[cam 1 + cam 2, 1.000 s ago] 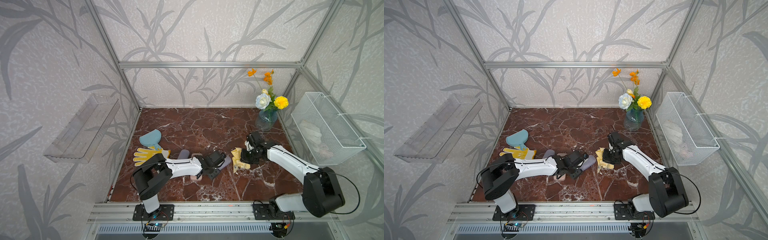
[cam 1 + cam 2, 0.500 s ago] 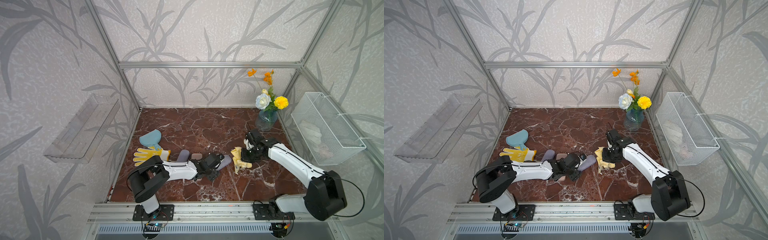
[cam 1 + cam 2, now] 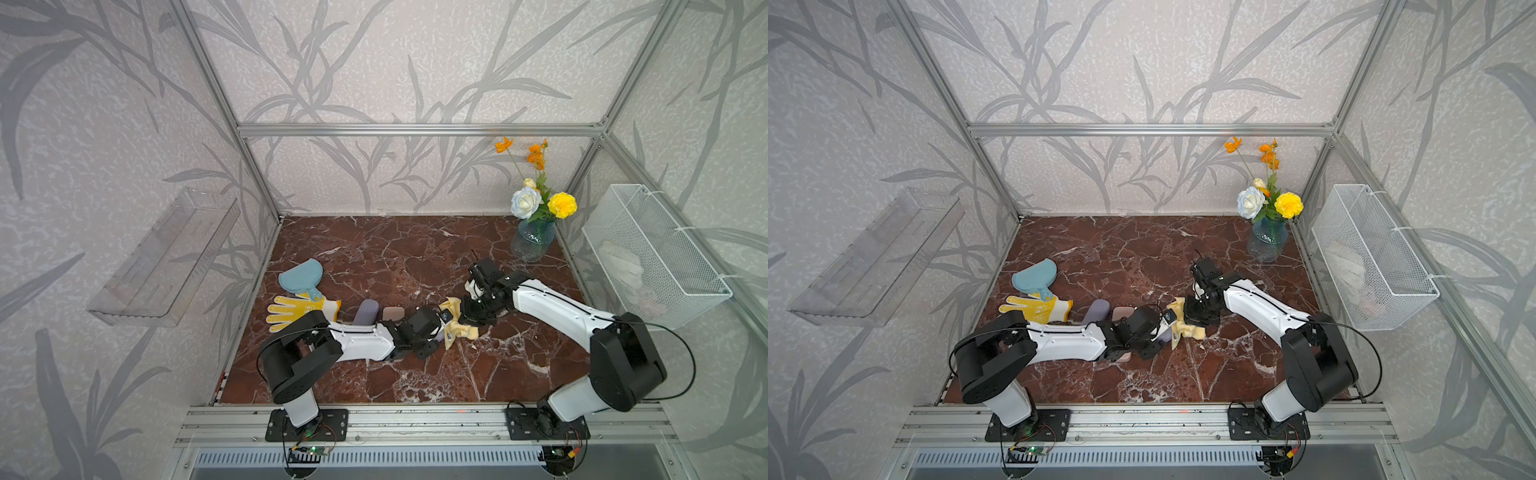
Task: Wipe the eyeglass case
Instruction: Wipe the dirt from the eyeglass case.
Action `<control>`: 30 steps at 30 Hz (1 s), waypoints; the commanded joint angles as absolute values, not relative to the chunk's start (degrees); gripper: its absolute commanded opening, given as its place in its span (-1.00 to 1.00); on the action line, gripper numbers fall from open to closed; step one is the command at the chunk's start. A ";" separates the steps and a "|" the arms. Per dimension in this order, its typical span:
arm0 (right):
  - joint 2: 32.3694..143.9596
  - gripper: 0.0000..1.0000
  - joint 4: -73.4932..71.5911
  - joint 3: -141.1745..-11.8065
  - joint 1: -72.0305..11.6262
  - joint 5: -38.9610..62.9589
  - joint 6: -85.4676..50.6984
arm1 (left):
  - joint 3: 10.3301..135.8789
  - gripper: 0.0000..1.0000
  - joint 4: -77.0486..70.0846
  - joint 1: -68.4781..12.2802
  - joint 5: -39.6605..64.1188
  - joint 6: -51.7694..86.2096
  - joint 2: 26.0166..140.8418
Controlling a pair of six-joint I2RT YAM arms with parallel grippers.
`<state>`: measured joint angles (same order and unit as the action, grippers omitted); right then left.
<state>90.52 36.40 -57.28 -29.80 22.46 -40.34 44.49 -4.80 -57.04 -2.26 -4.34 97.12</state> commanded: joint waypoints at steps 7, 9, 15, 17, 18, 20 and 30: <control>99.12 -1.00 39.51 -56.40 -23.20 13.95 -33.07 | 37.70 -0.33 -11.74 -57.39 -1.23 -5.71 91.59; 98.22 -1.00 44.75 -59.62 -23.42 2.68 -28.72 | 36.76 -0.39 -12.66 -57.57 -1.27 -5.88 91.01; 90.16 -1.00 52.34 -66.74 -29.51 -6.20 -23.73 | 35.86 -0.48 -13.40 -58.05 -2.06 -6.15 90.26; 89.61 -1.00 53.16 -67.42 -31.50 0.63 -26.49 | 35.78 -0.49 -13.58 -58.51 -2.87 -6.23 90.06; 89.69 -1.00 52.49 -67.03 -32.56 4.35 -28.30 | 35.69 -0.49 -13.70 -58.77 -3.55 -6.24 90.09; 89.82 -1.00 47.68 -64.55 -35.34 13.59 -34.01 | 35.23 -0.50 -14.31 -59.21 -4.86 -6.20 89.69; 97.47 -1.00 40.31 -57.23 -27.64 16.34 -32.37 | 33.22 -0.54 -16.26 -60.28 -7.67 -6.10 88.26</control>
